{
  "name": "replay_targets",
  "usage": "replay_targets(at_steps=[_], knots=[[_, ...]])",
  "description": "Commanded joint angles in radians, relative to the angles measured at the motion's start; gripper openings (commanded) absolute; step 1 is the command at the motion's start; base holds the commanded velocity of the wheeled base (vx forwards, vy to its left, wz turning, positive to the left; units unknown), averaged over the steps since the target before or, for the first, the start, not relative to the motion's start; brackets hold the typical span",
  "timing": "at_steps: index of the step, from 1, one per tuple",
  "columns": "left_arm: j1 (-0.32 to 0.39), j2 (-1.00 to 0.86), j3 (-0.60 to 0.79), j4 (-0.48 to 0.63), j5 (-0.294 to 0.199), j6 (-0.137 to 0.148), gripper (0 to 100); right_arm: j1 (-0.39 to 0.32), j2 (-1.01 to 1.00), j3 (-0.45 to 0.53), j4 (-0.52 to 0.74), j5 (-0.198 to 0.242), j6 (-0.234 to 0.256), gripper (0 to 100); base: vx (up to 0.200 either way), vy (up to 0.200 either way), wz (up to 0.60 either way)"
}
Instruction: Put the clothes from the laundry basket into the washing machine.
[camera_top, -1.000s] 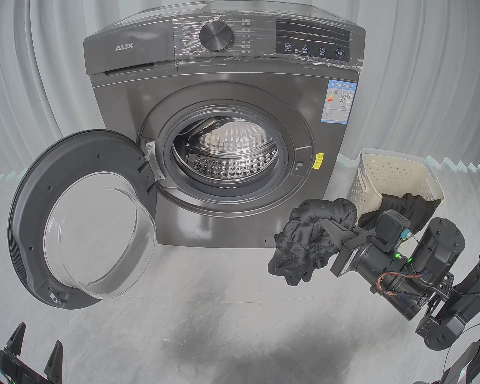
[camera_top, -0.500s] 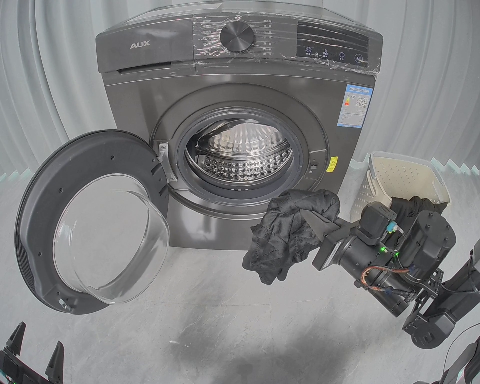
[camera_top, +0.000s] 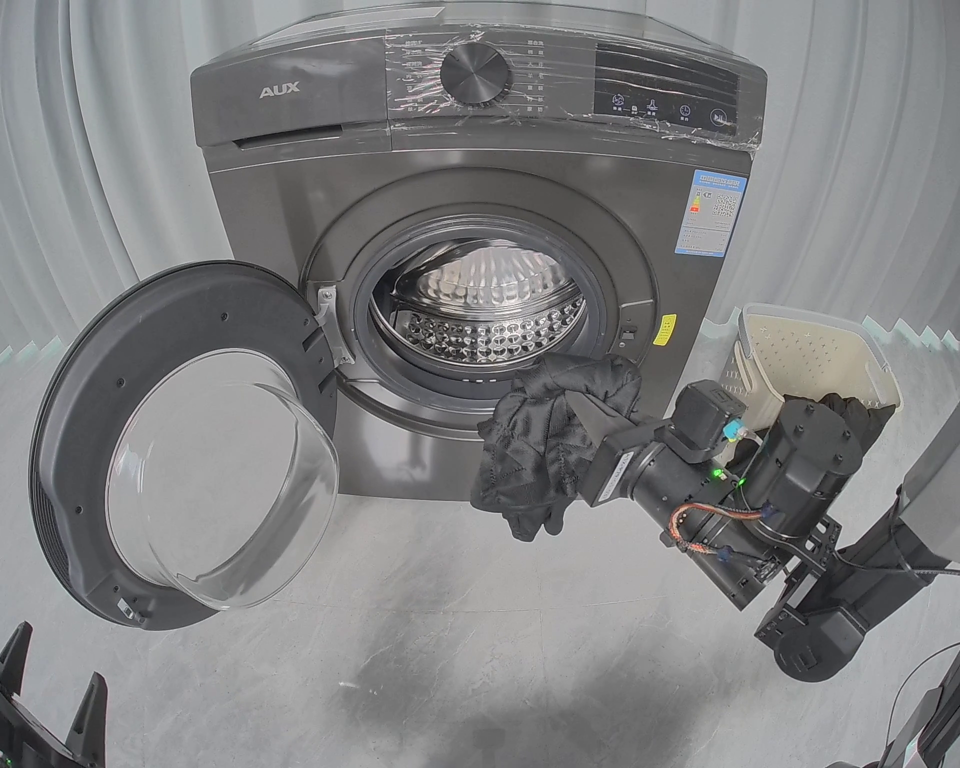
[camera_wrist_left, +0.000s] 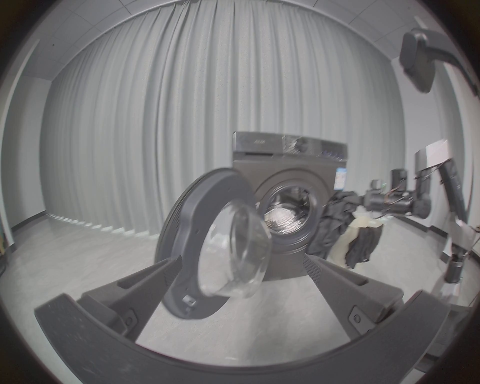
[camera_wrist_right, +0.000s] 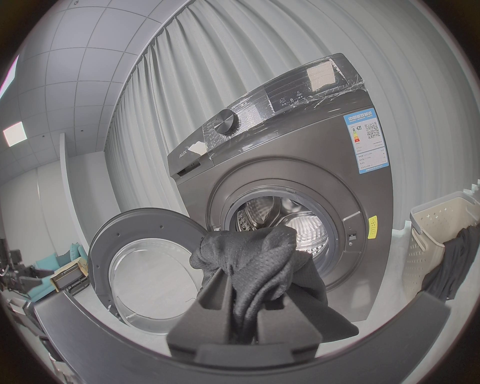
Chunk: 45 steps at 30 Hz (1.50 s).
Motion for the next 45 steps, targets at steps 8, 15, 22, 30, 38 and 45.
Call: replay_targets(at_steps=[8,15,22,30,38,45], knots=[[0.053,0.516,-0.119,-0.187,-0.376,0.007,100,-0.005,0.059,-0.201,0.076,0.077,0.063,0,0.0,0.0,0.0],[-0.079,0.843,-0.12,-0.428,-0.409,0.005,100,-0.007,0.062,-0.267,0.111,0.078,0.065,0,0.0,0.0,0.0],[-0.175,1.168,-0.161,-0.625,-0.408,0.004,100,-0.01,0.091,-0.304,0.121,0.08,0.065,0,0.0,0.0,0.0],[-0.258,1.416,-0.257,-0.773,-0.406,0.002,100,-0.012,0.119,-0.333,0.124,0.071,0.065,0,0.0,0.0,0.0],[-0.333,1.571,-0.342,-0.842,-0.357,0.002,100,-0.012,0.127,-0.341,0.127,0.066,0.065,0,0.0,0.0,0.0],[-0.361,1.683,-0.412,-0.909,-0.336,-0.002,100,-0.012,0.131,-0.347,0.125,0.063,0.065,0,0.0,0.0,0.0]])
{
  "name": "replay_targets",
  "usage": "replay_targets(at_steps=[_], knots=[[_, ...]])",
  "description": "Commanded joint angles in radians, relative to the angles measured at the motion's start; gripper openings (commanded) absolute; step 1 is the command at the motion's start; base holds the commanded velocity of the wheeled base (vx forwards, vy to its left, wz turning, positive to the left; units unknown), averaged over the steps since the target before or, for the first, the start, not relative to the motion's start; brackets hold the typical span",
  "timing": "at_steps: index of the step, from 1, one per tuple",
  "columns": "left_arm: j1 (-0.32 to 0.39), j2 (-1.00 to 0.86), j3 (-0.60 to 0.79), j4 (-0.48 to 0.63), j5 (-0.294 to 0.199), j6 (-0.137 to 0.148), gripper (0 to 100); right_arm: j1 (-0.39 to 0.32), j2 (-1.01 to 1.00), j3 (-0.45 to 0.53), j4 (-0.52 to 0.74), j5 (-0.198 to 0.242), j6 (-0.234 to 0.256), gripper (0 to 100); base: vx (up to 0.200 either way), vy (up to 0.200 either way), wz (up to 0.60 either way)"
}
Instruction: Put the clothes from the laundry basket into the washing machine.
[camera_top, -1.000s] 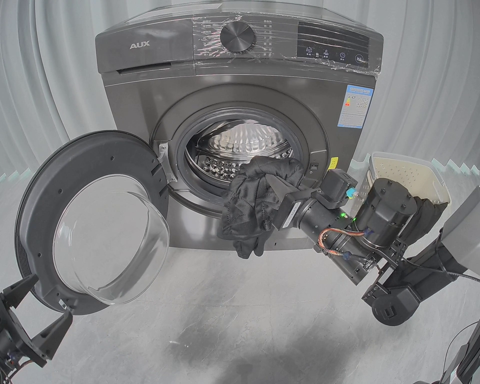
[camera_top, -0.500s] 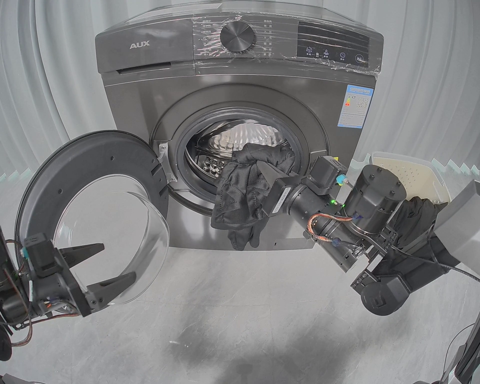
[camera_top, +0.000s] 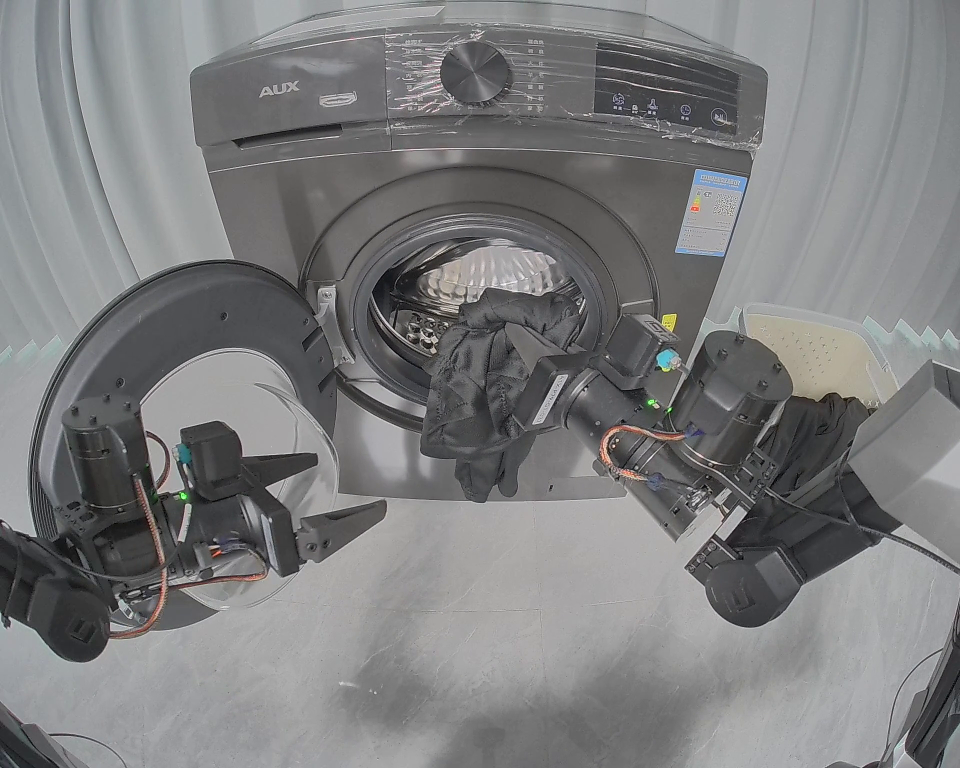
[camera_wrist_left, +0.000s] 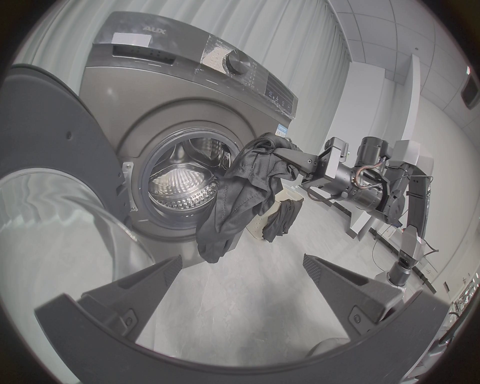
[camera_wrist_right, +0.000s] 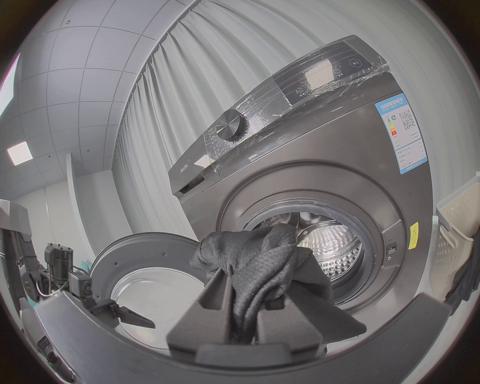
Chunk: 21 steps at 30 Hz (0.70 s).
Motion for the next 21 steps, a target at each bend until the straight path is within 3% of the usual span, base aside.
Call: replay_targets(at_steps=[1,21], knots=[[-0.02,0.11,-0.044,-0.029,0.006,-0.003,100,0.0,0.006,-0.005,-0.001,-0.003,0.0,0,0.0,0.0,0.0],[-0.045,0.355,-0.171,-0.191,0.008,-0.011,100,0.013,0.012,0.005,-0.008,-0.006,0.002,0,0.0,0.0,0.0]])
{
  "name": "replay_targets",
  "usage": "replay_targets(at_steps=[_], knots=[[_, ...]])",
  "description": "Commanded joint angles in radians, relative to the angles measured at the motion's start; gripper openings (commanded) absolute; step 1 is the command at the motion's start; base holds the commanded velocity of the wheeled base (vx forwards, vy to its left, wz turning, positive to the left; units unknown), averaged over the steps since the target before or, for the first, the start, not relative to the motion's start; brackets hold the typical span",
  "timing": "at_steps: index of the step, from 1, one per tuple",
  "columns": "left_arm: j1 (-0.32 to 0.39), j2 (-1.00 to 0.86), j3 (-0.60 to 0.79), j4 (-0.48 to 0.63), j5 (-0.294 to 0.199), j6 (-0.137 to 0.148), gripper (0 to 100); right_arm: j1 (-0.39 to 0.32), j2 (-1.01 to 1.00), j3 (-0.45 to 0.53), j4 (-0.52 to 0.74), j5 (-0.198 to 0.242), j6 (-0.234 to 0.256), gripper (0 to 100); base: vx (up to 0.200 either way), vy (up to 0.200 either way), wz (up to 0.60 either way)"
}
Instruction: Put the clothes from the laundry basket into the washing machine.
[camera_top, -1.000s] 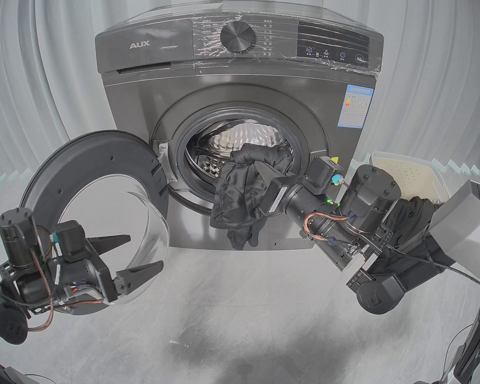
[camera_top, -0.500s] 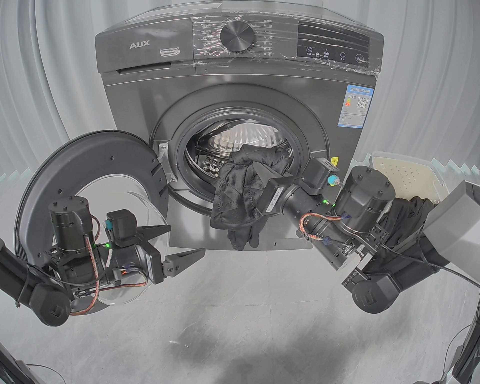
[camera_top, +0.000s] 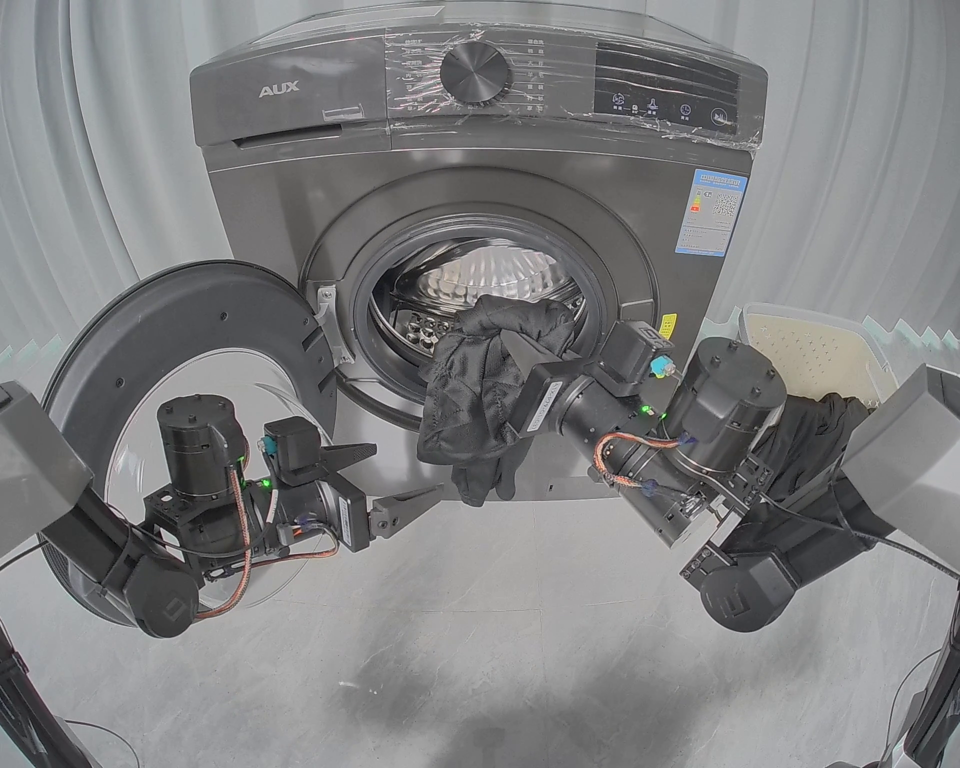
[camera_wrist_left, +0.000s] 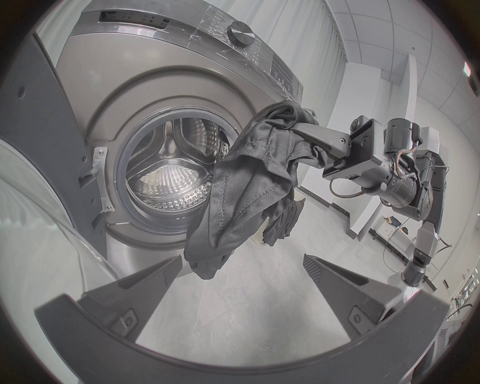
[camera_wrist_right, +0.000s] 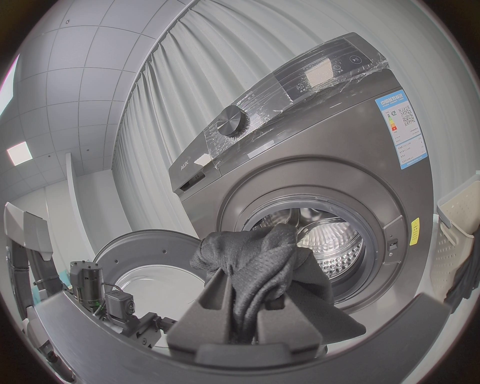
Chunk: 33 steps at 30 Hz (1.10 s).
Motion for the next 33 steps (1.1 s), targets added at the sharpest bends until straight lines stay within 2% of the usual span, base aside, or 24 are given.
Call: replay_targets(at_steps=[1,6,10,12,27,30,32,33], knots=[[-0.001,0.062,-0.032,-0.014,0.0,-0.001,100,0.006,0.001,0.002,-0.002,0.0,0.0,0,0.0,0.0,0.0],[-0.003,0.118,-0.061,-0.082,0.002,-0.005,100,0.006,-0.001,0.004,-0.007,0.0,0.0,0,0.0,0.0,0.0],[-0.018,0.157,-0.073,-0.166,0.005,-0.041,100,0.007,0.001,0.011,-0.01,0.0,-0.001,0,0.0,0.0,0.0],[-0.029,0.169,-0.082,-0.172,0.005,-0.045,100,0.007,0.001,0.011,-0.01,0.0,-0.001,0,0.0,0.0,0.0],[-0.041,0.243,-0.181,-0.241,0.009,-0.05,100,0.015,0.002,0.011,-0.015,0.0,-0.001,0,0.0,0.0,0.0],[-0.046,0.258,-0.21,-0.261,0.045,-0.05,100,0.015,0.002,0.013,-0.015,0.0,-0.001,0,0.0,0.0,0.0],[-0.052,0.264,-0.222,-0.272,0.062,-0.057,100,0.015,0.004,0.013,-0.015,0.0,0.0,0,0.0,0.0,0.0],[-0.059,0.269,-0.233,-0.283,0.072,-0.073,100,0.015,0.008,0.013,-0.015,0.0,-0.001,0,0.0,0.0,0.0]])
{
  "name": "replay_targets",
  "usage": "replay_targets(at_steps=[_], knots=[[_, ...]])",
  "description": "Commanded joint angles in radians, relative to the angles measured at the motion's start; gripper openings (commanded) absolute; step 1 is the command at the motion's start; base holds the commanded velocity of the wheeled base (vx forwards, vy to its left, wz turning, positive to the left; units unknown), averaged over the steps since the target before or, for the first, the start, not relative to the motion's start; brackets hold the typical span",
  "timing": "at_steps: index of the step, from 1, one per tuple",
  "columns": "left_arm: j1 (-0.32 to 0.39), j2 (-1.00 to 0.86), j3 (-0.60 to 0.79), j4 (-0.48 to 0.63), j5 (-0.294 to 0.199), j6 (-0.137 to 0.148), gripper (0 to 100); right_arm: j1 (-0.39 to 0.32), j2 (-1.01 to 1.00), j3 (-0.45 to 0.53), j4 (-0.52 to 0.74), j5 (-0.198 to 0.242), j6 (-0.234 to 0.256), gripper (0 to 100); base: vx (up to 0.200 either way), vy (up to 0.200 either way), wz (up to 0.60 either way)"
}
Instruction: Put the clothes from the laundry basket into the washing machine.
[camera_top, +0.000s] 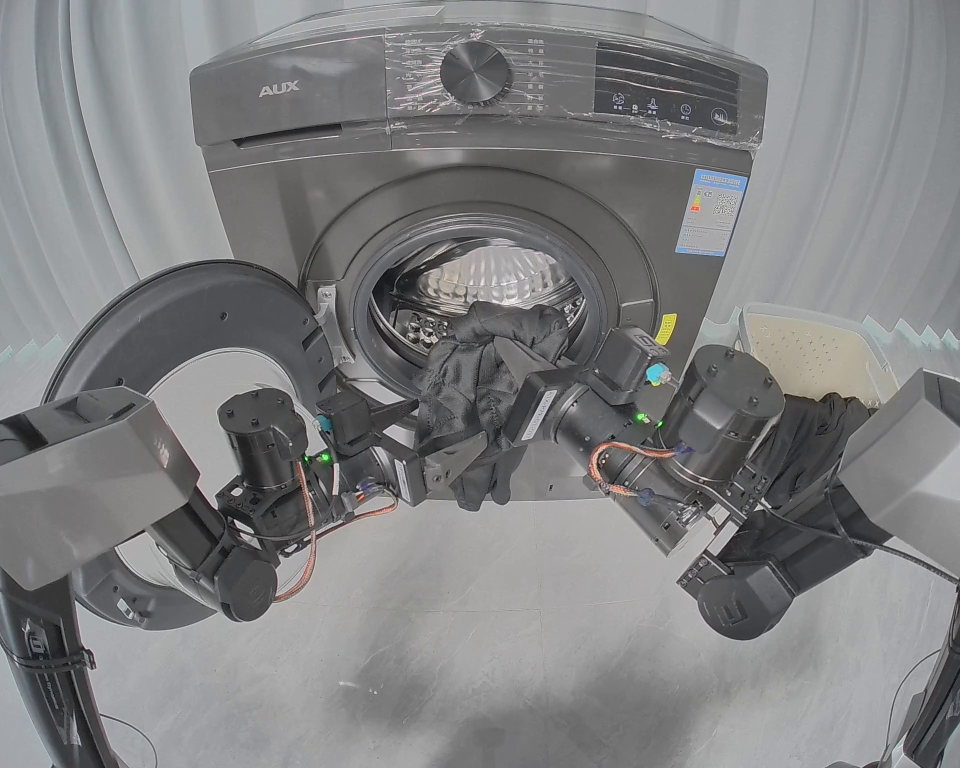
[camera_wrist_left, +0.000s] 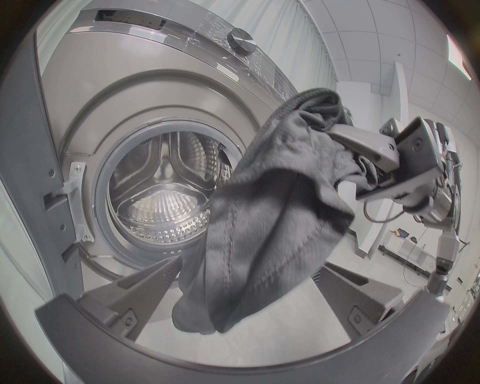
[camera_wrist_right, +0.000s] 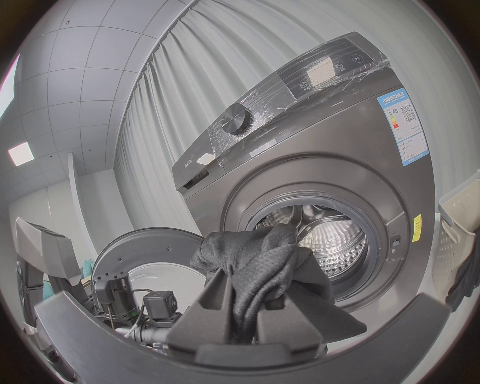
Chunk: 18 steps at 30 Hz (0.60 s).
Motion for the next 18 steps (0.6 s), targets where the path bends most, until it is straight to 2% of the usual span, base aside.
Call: replay_targets(at_steps=[1,4,5,18], knots=[[-0.013,0.02,-0.029,-0.019,0.015,-0.022,100,0.0,0.005,0.0,-0.002,0.0,0.0,0,0.0,0.0,0.0],[-0.023,0.019,-0.028,-0.025,0.016,-0.026,100,0.0,0.005,0.0,-0.003,0.0,0.0,0,0.0,0.0,0.0],[-0.024,0.019,-0.026,-0.028,0.019,-0.025,0,0.0,0.005,0.0,-0.003,0.0,0.0,0,0.0,0.0,0.0],[-0.042,-0.001,0.063,-0.166,0.022,-0.026,0,-0.001,0.036,0.0,-0.037,0.001,-0.002,0,0.0,0.0,0.0]])
